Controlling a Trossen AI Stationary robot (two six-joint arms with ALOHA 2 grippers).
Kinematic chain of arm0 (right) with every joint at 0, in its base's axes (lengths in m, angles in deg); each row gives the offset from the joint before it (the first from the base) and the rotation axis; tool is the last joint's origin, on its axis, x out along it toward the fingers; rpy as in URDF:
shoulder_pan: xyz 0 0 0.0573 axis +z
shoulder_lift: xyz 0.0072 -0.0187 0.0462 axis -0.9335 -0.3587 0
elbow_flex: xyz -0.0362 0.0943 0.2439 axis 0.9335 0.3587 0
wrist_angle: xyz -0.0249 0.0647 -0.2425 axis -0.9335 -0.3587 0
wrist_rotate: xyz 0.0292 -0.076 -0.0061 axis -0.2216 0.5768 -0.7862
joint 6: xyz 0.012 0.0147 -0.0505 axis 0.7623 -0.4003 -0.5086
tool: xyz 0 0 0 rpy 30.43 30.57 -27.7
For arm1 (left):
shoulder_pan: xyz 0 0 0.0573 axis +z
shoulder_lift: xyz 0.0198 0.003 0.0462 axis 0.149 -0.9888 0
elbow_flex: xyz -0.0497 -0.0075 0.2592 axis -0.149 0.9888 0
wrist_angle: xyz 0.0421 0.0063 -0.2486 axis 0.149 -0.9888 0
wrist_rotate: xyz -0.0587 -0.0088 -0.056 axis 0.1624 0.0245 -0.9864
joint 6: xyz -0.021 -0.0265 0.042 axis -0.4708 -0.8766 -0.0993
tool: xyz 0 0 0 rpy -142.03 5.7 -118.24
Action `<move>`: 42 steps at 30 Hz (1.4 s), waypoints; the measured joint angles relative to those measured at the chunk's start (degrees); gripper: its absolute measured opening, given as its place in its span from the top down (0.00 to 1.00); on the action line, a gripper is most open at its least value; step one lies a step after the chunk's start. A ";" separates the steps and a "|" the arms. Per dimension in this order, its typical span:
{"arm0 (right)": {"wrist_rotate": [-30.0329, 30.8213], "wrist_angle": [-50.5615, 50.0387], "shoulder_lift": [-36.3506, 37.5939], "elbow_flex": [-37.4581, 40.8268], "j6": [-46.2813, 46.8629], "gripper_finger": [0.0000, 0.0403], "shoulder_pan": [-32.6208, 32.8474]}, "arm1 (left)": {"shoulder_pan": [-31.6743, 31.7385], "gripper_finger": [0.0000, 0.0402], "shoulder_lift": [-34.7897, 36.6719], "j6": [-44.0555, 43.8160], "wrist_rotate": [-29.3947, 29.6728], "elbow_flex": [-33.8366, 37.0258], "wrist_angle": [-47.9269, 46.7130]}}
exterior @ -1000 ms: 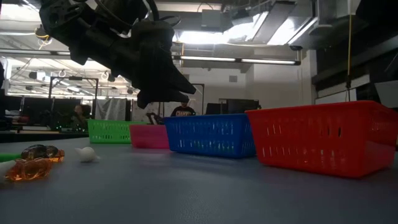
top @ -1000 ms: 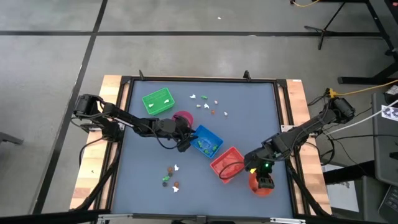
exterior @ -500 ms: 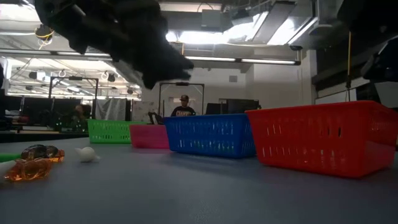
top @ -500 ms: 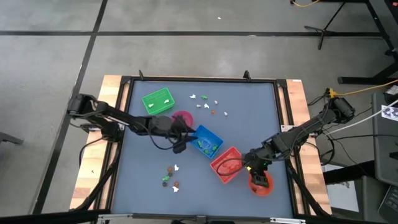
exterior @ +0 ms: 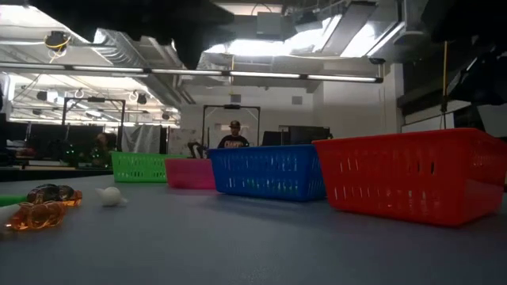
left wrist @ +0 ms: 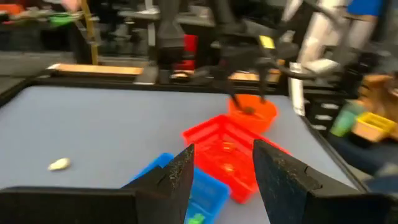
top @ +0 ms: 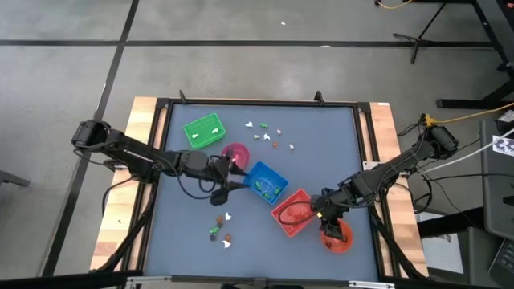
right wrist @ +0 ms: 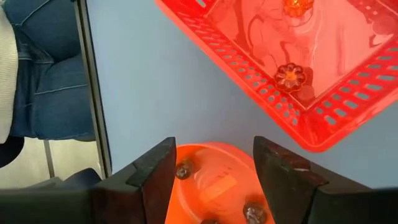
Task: Sort Halloween decoration
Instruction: Put the white ghost toy into the green bin
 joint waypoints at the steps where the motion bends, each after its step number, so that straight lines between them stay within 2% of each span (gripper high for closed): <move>1: 0.00 0.00 0.00 0.00 0.00 0.47 0.00 | -0.72 0.63 -0.02 0.28 -0.45 0.00 -0.08; 6: 0.00 0.02 0.00 0.00 0.02 0.47 0.00 | -5.69 0.63 -0.02 1.12 -3.41 0.00 -0.47; 10: 0.00 0.02 0.00 0.00 0.00 0.47 0.00 | -10.63 0.64 -0.06 1.48 -3.27 0.00 -4.31; 19: 0.00 0.02 0.00 0.00 0.02 0.47 0.00 | -19.16 0.64 -1.93 1.06 5.50 0.04 -10.70; 34: 0.00 0.04 0.00 0.00 0.03 0.47 0.00 | -20.78 0.64 -9.71 0.88 7.45 0.09 -14.88; 42: 0.52 0.13 0.00 0.00 0.04 0.47 0.00 | -20.40 0.64 -9.99 1.05 8.00 0.09 -21.63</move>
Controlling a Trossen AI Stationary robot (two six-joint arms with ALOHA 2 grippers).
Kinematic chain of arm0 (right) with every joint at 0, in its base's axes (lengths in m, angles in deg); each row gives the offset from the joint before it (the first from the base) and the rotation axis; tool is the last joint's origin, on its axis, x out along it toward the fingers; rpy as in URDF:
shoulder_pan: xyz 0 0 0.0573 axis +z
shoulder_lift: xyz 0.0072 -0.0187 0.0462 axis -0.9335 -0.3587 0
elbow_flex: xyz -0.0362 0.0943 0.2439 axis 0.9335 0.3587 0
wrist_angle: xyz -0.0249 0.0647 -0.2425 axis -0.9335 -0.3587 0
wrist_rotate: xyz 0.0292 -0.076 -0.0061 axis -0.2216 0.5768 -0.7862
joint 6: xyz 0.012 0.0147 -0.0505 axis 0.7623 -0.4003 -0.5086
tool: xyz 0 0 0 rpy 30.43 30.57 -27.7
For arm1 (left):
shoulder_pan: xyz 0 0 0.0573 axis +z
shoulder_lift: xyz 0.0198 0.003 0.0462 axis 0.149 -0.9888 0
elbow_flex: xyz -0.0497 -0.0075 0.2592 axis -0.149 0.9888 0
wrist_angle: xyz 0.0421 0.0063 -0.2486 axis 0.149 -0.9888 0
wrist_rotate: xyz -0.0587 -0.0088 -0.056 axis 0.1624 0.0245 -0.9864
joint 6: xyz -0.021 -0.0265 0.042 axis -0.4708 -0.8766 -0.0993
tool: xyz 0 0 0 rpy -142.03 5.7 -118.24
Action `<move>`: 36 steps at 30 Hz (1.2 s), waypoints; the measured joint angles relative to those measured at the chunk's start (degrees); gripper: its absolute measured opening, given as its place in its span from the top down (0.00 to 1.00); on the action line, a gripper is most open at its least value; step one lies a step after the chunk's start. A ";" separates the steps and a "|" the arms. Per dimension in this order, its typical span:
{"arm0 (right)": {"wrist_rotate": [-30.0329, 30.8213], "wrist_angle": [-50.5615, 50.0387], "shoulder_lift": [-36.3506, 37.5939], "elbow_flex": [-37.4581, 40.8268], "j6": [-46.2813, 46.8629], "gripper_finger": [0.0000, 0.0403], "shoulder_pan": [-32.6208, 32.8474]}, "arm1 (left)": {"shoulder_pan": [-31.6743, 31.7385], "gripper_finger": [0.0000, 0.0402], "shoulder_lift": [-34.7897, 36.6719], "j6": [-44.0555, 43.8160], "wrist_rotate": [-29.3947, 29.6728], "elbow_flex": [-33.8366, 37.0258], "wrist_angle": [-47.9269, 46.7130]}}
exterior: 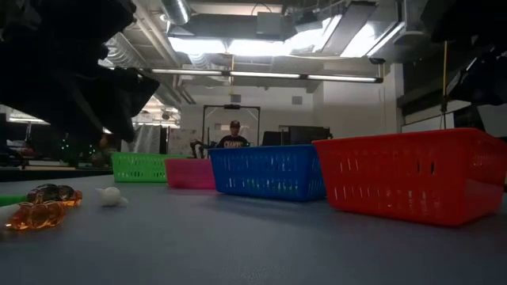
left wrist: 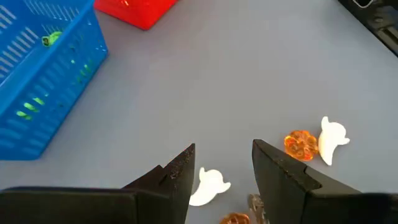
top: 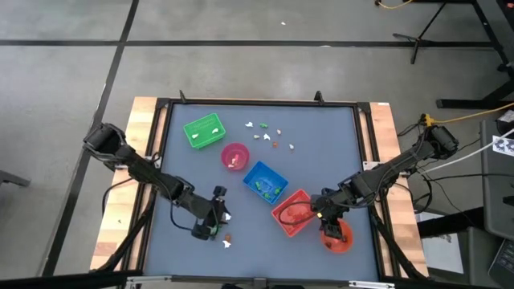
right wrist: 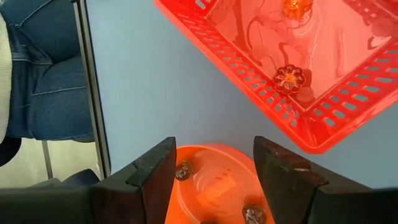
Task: Sort Halloween decoration
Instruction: Put the white ghost toy into the green bin
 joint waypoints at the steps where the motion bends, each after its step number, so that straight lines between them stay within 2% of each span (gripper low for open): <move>1: 0.37 0.02 -0.01 0.00 0.00 0.47 0.00 | 0.13 0.64 0.00 -0.02 0.08 0.00 -0.37; 14: 1.84 0.11 -0.01 0.00 0.00 0.47 0.00 | 2.20 0.64 -0.07 0.02 -0.76 0.00 -1.11; 20: 1.84 0.11 0.00 0.00 0.00 0.47 0.00 | 2.58 0.64 -2.64 0.03 -2.87 -0.02 -0.09; 36: 1.84 0.26 -0.02 0.00 0.00 0.47 0.00 | 2.62 0.64 -9.21 0.03 -3.52 -0.02 2.90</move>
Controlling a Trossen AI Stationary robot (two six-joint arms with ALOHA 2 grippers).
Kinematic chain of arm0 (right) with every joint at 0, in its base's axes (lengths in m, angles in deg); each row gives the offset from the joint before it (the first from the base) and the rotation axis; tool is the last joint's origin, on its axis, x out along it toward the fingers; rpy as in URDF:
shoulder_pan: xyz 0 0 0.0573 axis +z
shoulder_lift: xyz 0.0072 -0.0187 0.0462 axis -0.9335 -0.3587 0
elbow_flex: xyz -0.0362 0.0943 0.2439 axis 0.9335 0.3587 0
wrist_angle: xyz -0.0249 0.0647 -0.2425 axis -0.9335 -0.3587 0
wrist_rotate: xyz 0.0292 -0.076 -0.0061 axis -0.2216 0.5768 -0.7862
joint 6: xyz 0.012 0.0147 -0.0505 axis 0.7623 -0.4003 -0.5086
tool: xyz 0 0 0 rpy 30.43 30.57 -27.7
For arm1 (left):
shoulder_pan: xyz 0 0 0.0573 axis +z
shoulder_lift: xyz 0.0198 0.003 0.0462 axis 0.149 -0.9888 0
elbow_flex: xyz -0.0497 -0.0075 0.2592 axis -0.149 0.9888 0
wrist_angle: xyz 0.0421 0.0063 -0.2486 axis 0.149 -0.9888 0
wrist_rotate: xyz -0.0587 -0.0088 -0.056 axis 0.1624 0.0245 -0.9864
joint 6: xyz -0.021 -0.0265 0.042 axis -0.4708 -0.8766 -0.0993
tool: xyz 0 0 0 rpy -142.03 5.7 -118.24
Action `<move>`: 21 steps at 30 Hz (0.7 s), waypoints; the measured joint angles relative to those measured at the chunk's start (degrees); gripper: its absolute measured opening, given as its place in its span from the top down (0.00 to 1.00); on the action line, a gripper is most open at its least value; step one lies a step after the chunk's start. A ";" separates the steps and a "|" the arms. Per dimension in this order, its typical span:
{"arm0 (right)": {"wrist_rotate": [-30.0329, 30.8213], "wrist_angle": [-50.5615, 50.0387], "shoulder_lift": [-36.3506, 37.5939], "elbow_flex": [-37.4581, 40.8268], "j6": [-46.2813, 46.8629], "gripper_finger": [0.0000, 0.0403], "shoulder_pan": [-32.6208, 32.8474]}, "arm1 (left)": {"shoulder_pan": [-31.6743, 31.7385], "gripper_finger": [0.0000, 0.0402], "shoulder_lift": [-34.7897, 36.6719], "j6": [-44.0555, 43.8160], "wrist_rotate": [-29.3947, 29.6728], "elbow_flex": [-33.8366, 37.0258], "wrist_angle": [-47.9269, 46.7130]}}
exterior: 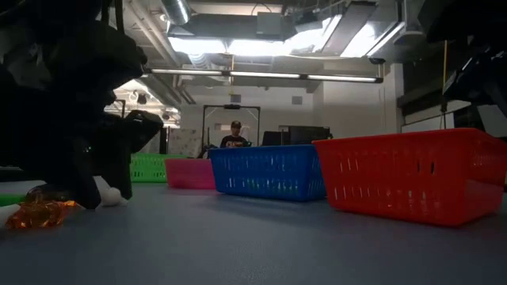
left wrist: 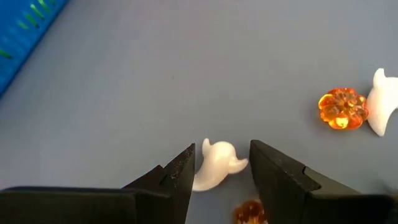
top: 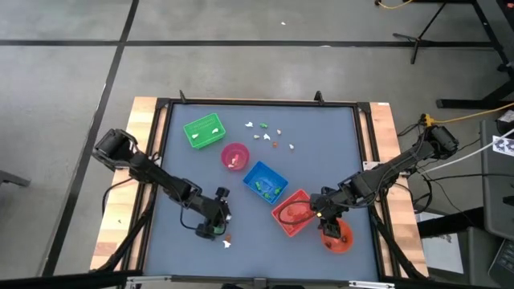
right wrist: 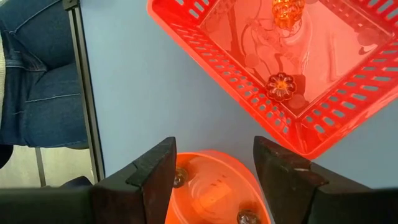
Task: Sort Halloween decoration
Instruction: Put the white ghost toy into the green bin
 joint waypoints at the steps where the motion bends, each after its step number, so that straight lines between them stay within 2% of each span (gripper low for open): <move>1: 0.00 -0.01 0.00 0.00 0.00 0.47 -0.01 | -0.01 0.64 -0.42 -0.02 -0.04 -0.02 0.61; 21: 0.00 0.00 0.00 0.00 0.00 0.47 -0.02 | -0.04 0.64 -1.17 -0.04 0.43 -0.15 -0.21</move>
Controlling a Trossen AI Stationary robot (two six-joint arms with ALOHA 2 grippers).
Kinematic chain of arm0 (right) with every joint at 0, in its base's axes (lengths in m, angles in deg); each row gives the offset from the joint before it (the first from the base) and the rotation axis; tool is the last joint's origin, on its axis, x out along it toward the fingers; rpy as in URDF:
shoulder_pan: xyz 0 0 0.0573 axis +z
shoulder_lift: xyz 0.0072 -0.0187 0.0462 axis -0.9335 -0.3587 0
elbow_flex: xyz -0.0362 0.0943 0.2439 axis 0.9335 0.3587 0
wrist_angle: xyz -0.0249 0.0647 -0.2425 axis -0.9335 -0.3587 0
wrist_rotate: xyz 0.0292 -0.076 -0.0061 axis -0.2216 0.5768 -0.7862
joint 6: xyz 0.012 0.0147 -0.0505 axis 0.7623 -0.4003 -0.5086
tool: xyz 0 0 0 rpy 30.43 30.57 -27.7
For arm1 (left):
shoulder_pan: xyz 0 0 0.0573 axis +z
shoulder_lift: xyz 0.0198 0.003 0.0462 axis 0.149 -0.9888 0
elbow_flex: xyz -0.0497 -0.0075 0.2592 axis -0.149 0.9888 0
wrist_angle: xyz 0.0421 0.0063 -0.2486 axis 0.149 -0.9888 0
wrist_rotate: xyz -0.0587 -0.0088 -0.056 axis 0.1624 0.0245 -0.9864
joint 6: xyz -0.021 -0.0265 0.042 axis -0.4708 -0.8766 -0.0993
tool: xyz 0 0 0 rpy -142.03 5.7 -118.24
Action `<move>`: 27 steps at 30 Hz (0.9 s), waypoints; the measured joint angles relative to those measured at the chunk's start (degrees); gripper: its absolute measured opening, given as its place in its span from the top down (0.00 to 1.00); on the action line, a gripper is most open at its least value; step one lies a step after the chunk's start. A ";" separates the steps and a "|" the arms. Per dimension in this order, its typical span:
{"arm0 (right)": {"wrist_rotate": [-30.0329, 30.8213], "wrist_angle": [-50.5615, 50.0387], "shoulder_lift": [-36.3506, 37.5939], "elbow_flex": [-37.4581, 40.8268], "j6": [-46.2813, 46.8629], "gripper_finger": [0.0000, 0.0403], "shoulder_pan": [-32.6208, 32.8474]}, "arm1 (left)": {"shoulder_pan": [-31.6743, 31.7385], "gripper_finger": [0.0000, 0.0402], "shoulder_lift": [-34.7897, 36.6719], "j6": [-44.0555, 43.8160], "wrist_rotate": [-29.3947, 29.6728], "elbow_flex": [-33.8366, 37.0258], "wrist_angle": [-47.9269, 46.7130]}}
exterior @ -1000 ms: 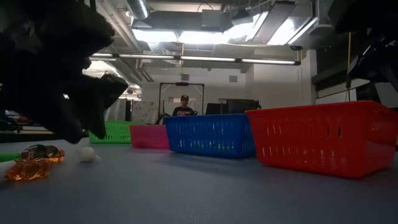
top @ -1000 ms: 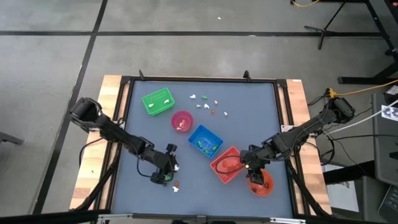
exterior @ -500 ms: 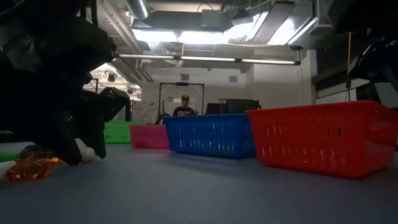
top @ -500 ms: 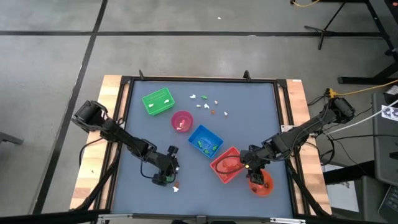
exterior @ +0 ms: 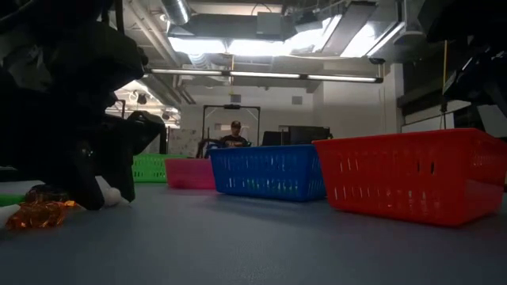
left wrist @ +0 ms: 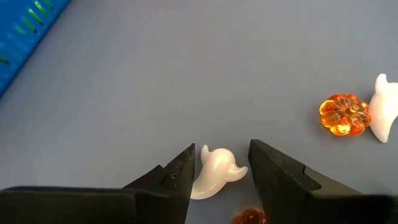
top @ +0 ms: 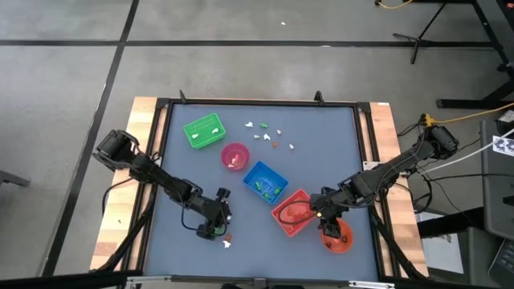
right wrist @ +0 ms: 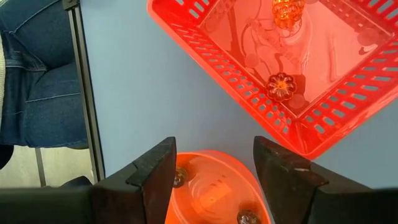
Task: Sort Halloween decoration
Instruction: Put the white ghost toy into the green bin
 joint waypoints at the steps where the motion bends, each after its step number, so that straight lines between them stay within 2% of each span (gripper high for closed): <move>1: 0.00 0.00 0.00 0.00 0.00 0.47 0.02 | 0.00 0.64 -0.02 0.00 0.17 0.00 -0.04; 12: 0.00 0.00 0.00 0.00 0.00 0.47 0.00 | 0.00 0.65 -0.07 0.00 0.61 0.02 -0.29; 21: 0.00 0.00 0.00 0.00 -0.01 0.47 0.02 | -0.02 0.76 -0.07 0.02 0.51 0.09 -0.26; 27: 0.00 0.00 0.00 0.00 0.00 0.47 0.00 | -0.02 0.80 -0.07 0.06 0.81 0.09 -0.11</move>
